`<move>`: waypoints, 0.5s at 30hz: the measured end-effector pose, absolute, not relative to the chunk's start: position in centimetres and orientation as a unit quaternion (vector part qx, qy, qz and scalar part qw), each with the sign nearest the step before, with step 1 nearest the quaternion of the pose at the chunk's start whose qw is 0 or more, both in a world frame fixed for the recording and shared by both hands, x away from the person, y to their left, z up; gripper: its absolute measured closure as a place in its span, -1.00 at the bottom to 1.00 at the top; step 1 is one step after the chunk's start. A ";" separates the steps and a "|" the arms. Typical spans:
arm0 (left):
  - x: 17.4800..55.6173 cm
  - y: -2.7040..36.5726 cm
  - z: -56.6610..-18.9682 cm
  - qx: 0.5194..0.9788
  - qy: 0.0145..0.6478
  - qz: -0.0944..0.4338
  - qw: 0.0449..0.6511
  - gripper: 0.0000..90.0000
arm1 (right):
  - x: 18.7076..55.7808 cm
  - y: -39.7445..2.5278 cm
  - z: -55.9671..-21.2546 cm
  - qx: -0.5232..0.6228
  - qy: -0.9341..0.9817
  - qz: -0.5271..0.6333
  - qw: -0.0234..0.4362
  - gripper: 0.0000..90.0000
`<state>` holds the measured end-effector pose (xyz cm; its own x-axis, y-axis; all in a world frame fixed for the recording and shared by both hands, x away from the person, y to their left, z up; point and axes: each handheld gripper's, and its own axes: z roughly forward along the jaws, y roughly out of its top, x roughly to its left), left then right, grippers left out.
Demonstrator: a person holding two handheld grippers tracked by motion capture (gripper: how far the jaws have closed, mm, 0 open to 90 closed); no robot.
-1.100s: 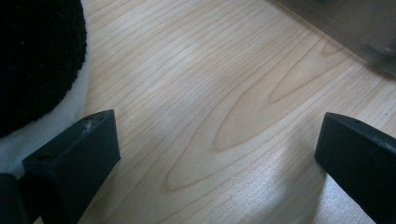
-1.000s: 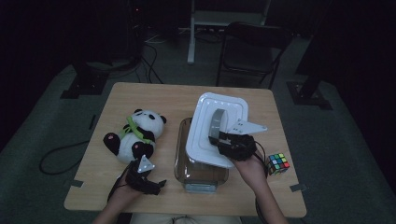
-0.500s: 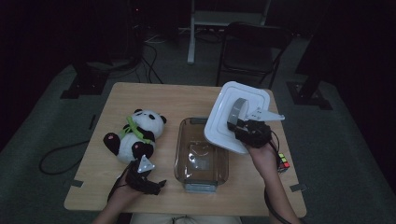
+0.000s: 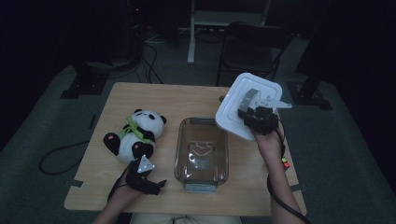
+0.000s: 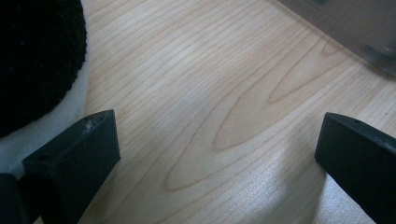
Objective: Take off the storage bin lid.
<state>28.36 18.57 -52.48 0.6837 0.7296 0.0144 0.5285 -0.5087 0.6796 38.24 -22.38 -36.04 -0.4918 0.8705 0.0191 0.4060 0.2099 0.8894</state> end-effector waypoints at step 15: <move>28.4 18.6 -52.5 0.855 0.368 0.151 0.332 -0.99 | 42.0 -24.1 -39.7 0.504 0.708 0.425 0.253 0.51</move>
<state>28.36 18.57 -52.49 0.6834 0.7300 0.0125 0.5297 -0.5076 0.6795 42.01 -24.10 -39.70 -0.3645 0.9286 0.0699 0.4987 0.1313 0.8568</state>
